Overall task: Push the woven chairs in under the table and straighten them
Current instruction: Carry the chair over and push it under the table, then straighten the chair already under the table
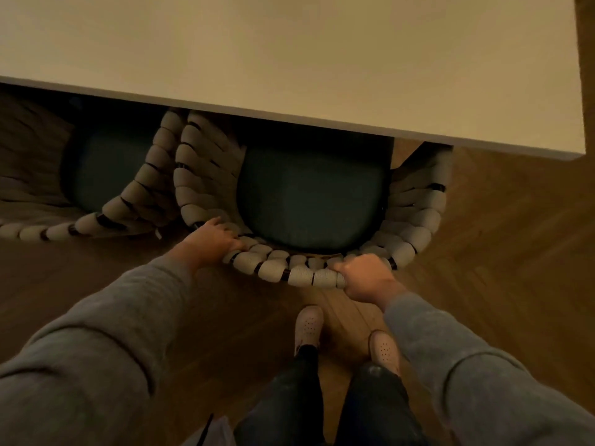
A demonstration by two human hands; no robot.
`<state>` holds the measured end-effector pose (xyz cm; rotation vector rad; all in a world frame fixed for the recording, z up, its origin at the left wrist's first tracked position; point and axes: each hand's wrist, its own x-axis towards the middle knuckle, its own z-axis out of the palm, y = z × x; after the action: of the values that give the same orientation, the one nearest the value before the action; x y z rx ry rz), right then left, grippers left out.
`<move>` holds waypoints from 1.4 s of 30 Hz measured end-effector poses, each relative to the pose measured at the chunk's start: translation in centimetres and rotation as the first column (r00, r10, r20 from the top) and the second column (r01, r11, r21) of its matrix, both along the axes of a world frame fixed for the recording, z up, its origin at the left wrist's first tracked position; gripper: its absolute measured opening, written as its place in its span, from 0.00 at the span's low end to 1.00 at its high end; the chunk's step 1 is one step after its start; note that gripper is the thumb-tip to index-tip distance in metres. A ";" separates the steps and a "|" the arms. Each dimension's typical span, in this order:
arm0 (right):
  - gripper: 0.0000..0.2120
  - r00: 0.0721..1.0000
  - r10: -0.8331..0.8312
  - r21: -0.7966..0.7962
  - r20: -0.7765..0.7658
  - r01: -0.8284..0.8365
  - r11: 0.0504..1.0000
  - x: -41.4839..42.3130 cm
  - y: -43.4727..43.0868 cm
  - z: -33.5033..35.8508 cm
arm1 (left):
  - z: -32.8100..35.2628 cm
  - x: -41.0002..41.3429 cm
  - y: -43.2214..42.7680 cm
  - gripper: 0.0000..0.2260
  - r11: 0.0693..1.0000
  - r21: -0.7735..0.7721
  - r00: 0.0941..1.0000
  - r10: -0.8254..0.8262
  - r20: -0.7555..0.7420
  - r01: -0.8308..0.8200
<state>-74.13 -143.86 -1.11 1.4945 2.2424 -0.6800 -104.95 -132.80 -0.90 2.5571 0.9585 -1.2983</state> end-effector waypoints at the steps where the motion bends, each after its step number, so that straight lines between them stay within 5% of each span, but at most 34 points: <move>1: 0.19 1.000 0.012 0.000 -0.004 -0.012 1.000 -0.1 0.2 0.1 | -0.1 -0.2 0.0 0.24 1.000 -0.002 1.000 0.007 -0.004 -0.007; 9: 0.28 0.995 0.056 -0.095 -0.088 -0.064 0.993 0.5 0.4 -1.1 | 1.4 2.4 -1.7 0.37 0.952 -0.193 0.971 0.235 -0.043 -0.239; 12: 0.38 0.992 0.016 -0.144 -0.126 -0.035 0.989 3.1 1.0 -0.7 | 2.2 5.9 -3.0 0.42 0.915 -0.278 0.939 0.330 0.093 -0.293; 15: 0.37 0.968 -0.092 -0.040 -0.235 0.085 0.996 7.8 2.5 1.0 | 1.9 11.5 -3.3 0.52 0.952 -0.199 0.877 0.293 0.381 -0.232; 19: 0.28 0.919 -0.187 0.228 -0.346 0.276 0.934 16.6 5.3 3.0 | 1.7 21.7 -1.1 0.29 0.975 0.028 0.673 0.132 0.728 -0.221; 23: 0.22 0.919 -0.202 0.424 -0.339 0.341 0.839 29.5 7.4 4.2 | 3.3 36.0 1.9 0.20 0.955 0.200 0.550 -0.048 0.834 -0.221; 29: 0.23 0.975 -0.185 0.363 -0.120 0.216 0.906 47.6 9.4 6.5 | 4.1 55.2 2.9 0.23 0.934 0.357 0.719 -0.263 0.644 0.021; 35: 0.32 0.970 -0.233 0.254 0.074 0.207 0.945 60.5 13.6 7.6 | 5.0 69.0 5.9 0.28 0.880 0.265 0.756 0.147 0.638 -0.395; 42: 0.36 0.986 -0.134 0.241 0.100 0.106 0.965 68.2 24.7 6.9 | 5.7 74.6 18.6 0.24 0.821 0.362 0.709 0.072 0.702 -0.442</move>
<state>-5.91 -119.12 5.77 1.7459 2.2196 -0.3582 -30.32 -114.17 4.81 2.7220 1.5484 0.0296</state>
